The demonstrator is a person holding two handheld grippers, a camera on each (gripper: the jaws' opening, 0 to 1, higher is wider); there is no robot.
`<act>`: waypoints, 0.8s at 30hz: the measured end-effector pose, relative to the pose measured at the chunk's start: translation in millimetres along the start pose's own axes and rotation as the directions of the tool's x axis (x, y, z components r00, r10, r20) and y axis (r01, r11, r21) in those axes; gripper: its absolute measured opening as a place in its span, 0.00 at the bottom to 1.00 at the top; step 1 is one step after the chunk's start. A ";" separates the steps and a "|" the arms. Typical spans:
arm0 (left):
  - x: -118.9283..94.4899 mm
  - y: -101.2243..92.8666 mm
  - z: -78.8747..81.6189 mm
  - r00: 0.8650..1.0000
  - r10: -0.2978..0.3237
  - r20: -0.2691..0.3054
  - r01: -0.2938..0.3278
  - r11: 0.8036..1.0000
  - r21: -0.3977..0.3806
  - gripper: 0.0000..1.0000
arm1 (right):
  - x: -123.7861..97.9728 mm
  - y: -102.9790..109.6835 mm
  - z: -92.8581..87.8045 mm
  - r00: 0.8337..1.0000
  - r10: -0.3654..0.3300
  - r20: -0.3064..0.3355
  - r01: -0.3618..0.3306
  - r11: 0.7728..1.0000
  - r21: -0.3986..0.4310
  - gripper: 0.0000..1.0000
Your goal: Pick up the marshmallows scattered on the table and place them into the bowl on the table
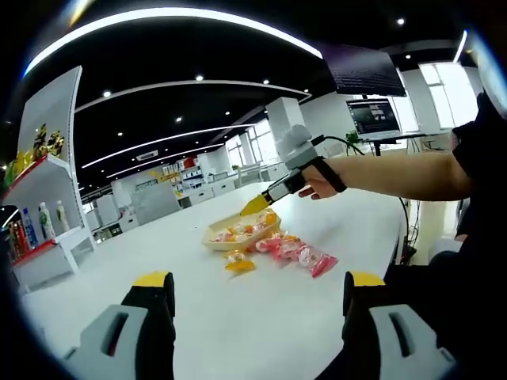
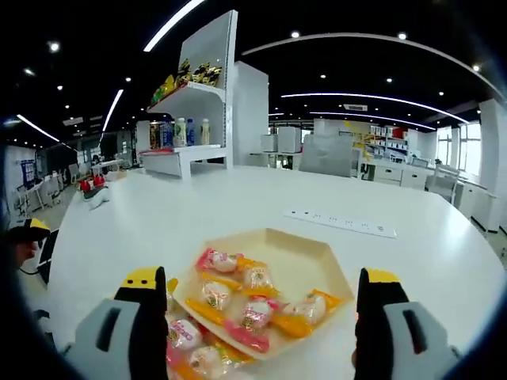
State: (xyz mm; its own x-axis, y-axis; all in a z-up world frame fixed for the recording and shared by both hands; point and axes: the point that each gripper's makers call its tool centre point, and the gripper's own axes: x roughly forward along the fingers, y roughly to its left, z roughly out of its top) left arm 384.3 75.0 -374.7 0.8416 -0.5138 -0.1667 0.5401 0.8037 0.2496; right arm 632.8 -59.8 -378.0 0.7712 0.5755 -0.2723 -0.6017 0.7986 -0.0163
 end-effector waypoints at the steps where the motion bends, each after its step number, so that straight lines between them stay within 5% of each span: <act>1: -0.1 0.0 0.3 1.000 0.000 0.002 0.000 1.000 0.001 0.87 | -3.7 0.0 0.6 1.000 0.000 0.008 0.000 1.000 0.000 0.97; 16: -2.9 5.1 1.0 1.000 0.010 -0.005 -0.010 1.000 0.010 0.87 | -72.9 11.5 23.7 0.994 0.032 0.108 -0.031 0.999 -0.006 0.97; 24: -4.2 4.2 4.5 1.000 0.012 0.002 -0.012 1.000 0.012 0.87 | -109.5 34.3 14.5 0.989 0.049 0.140 -0.045 0.999 -0.025 0.97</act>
State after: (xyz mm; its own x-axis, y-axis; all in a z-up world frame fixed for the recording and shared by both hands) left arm 383.1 79.2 -368.7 0.8478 -0.5051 -0.1617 0.5303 0.8059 0.2634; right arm 530.7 -92.9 -334.8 0.7626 0.6326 -0.1350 -0.6411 0.7670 -0.0278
